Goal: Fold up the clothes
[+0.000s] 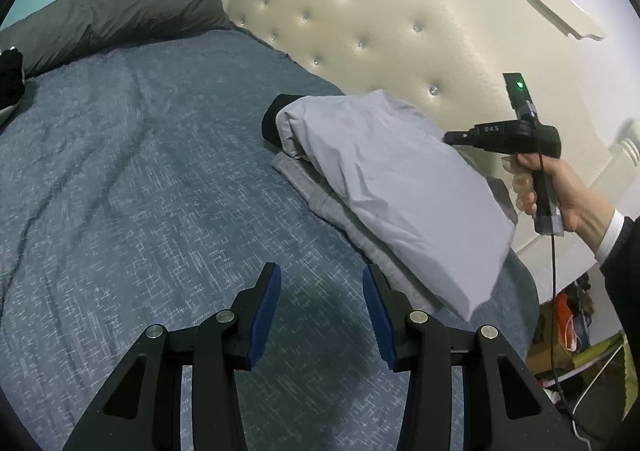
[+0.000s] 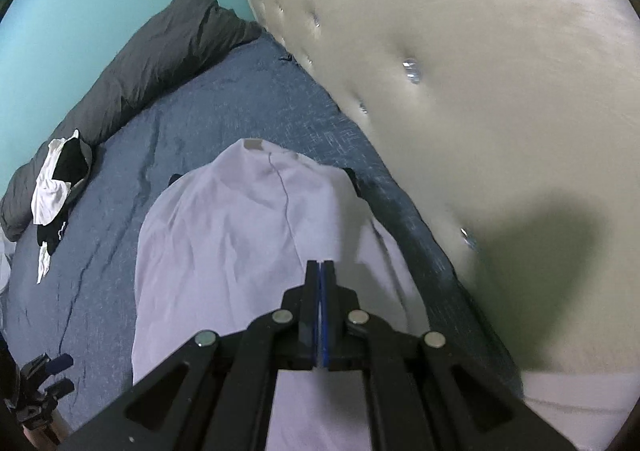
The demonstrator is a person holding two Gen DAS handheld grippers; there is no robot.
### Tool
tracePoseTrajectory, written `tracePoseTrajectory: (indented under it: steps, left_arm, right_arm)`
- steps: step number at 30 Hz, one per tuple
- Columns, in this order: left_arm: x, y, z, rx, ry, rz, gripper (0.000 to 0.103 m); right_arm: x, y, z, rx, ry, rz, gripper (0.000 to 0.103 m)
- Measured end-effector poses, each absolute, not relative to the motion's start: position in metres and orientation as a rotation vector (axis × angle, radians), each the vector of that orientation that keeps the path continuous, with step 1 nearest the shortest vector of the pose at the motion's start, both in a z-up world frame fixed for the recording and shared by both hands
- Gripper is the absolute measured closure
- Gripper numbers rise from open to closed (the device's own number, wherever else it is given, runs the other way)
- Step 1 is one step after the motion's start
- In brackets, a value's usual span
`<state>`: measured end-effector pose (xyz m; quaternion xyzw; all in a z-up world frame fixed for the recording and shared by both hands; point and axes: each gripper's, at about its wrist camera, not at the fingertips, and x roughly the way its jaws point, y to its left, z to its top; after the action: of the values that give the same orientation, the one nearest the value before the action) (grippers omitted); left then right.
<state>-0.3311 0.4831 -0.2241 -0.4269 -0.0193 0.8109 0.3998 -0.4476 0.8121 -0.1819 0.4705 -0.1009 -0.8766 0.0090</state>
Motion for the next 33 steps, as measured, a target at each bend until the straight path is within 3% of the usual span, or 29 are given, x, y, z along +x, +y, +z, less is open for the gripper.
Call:
tracePoseTrajectory:
  steps: [20, 33]
  left_arm:
    - [-0.277, 0.465, -0.178, -1.045, -0.080, 2.091, 0.056]
    - [-0.225, 0.445, -0.127, -0.985, -0.061, 2.109, 0.052]
  right_arm:
    - [-0.316, 0.760, -0.139, 1.259, -0.412, -2.855, 0.102]
    - [-0.240, 0.710, -0.099, 1.221, -0.306, -2.906, 0.102]
